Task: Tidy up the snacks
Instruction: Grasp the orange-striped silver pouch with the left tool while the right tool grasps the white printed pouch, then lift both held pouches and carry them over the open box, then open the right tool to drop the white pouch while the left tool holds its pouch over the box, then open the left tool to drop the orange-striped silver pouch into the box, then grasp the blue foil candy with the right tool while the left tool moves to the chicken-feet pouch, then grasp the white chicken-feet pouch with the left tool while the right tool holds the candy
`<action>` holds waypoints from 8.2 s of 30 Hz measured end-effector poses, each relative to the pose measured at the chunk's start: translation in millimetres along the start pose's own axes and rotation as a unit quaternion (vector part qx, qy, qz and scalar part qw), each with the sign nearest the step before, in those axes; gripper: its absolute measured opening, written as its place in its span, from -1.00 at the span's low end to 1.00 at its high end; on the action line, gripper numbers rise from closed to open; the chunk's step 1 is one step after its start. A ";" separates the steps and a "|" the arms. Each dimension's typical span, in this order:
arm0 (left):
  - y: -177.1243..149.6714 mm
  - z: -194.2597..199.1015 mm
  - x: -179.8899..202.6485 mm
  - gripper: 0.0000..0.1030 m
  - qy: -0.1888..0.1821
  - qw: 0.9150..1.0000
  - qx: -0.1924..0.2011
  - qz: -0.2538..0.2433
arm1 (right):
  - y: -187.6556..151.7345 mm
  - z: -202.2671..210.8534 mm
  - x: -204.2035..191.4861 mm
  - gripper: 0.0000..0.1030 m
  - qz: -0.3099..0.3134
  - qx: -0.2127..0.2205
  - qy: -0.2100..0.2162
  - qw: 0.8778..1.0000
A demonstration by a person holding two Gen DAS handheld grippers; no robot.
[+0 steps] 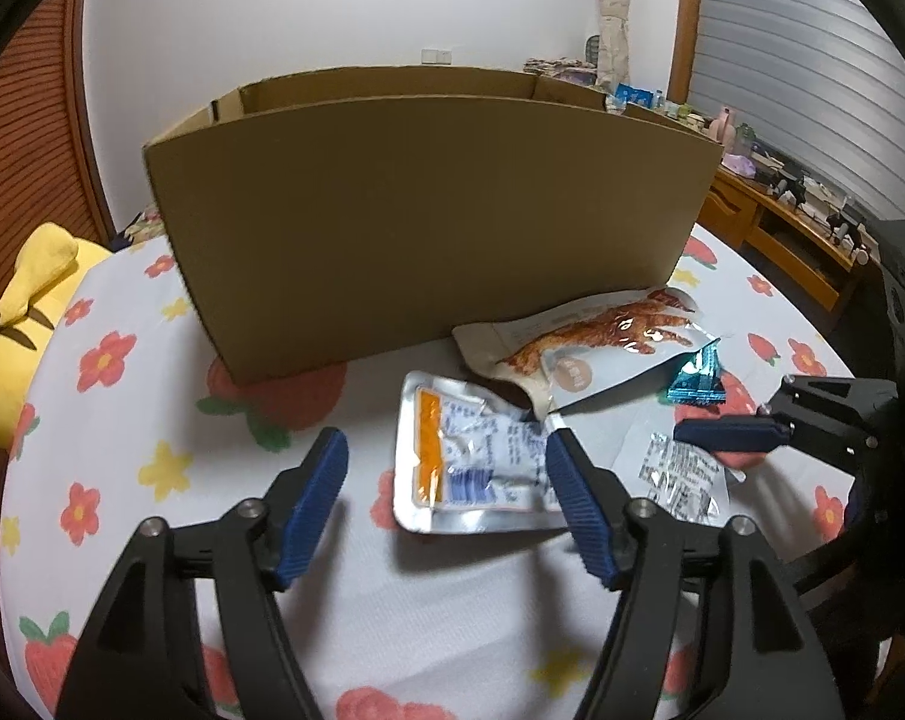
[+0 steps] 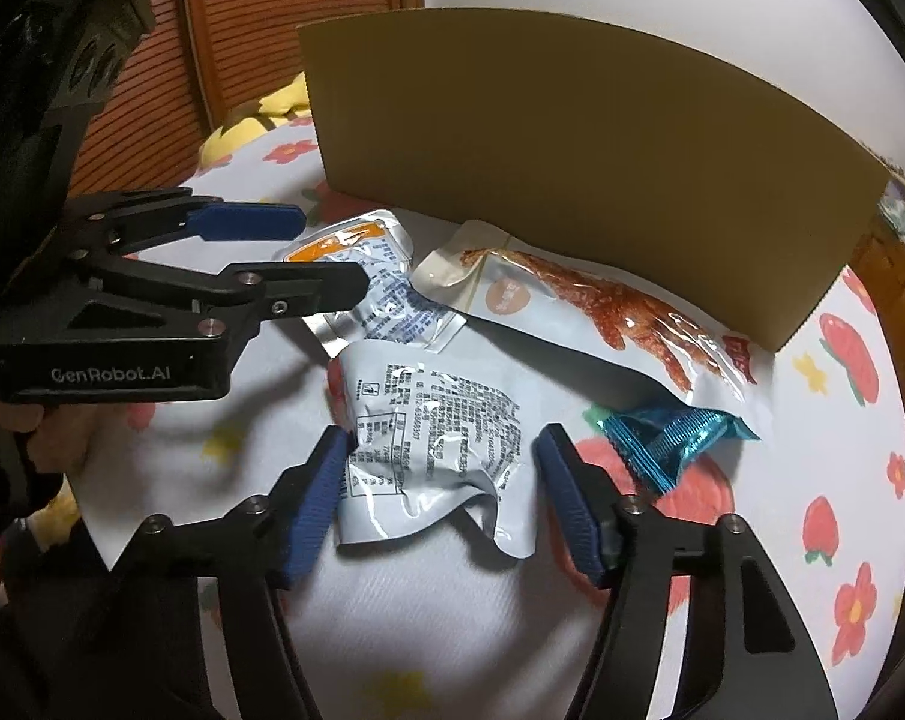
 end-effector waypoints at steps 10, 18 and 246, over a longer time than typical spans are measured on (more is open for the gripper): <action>6.2 -19.2 12.3 0.38 0.006 0.999 -0.033 -0.026 | -10.0 9.1 4.6 0.14 -0.010 0.011 -0.010 1.000; 4.7 -31.3 18.5 0.54 0.002 0.997 -0.068 -0.041 | -12.6 11.0 13.6 0.15 -0.025 0.014 -0.016 0.999; 38.7 -8.4 64.6 0.21 -0.060 0.991 0.000 -0.119 | -36.4 41.7 111.0 -0.60 -0.135 0.020 -0.102 0.985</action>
Point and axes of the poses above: each gripper's, at about its wrist camera, not at the fingertips, and z roughly against the way its jaws point, x to its right, y to its top, the point moved 1 cm from there along -z, roughly the way its jaws point
